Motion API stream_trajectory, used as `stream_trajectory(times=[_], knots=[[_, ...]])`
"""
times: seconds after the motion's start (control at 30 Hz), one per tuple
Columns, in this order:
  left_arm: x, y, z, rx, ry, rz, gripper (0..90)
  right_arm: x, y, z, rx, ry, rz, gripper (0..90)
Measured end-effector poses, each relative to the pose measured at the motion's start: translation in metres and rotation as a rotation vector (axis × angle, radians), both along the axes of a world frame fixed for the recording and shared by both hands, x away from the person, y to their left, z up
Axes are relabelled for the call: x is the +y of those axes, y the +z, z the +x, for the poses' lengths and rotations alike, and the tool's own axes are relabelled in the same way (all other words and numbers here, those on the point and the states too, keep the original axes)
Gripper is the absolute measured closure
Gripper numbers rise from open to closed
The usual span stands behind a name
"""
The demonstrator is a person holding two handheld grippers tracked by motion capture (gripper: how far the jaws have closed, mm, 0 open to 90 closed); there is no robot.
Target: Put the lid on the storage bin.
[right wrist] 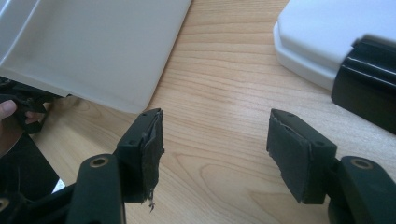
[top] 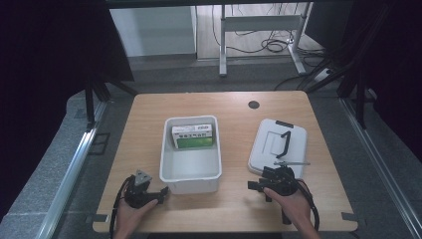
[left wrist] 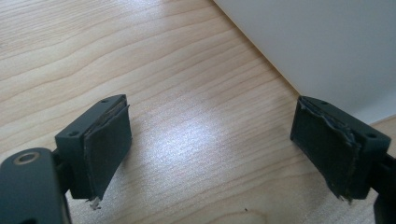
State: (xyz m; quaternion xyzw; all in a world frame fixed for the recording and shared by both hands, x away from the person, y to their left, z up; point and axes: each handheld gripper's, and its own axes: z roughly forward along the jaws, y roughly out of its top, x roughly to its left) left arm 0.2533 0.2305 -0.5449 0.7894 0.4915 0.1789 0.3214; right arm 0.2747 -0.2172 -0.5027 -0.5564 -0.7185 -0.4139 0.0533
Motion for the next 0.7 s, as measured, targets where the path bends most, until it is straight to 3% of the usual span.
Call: stream_trajectory(times=[0.43, 0.7], knots=[[0.0005, 0.0000, -0.0027, -0.001, 0.002, 0.000, 12.7, 0.0105, 0.0005, -0.0031, 0.005, 0.026, -0.026, 36.0], [0.0009, 0.0000, -0.0044, -0.001, 0.002, -0.001, 12.8, 0.0101, 0.0012, -0.0024, 0.011, 0.035, -0.011, 35.8]])
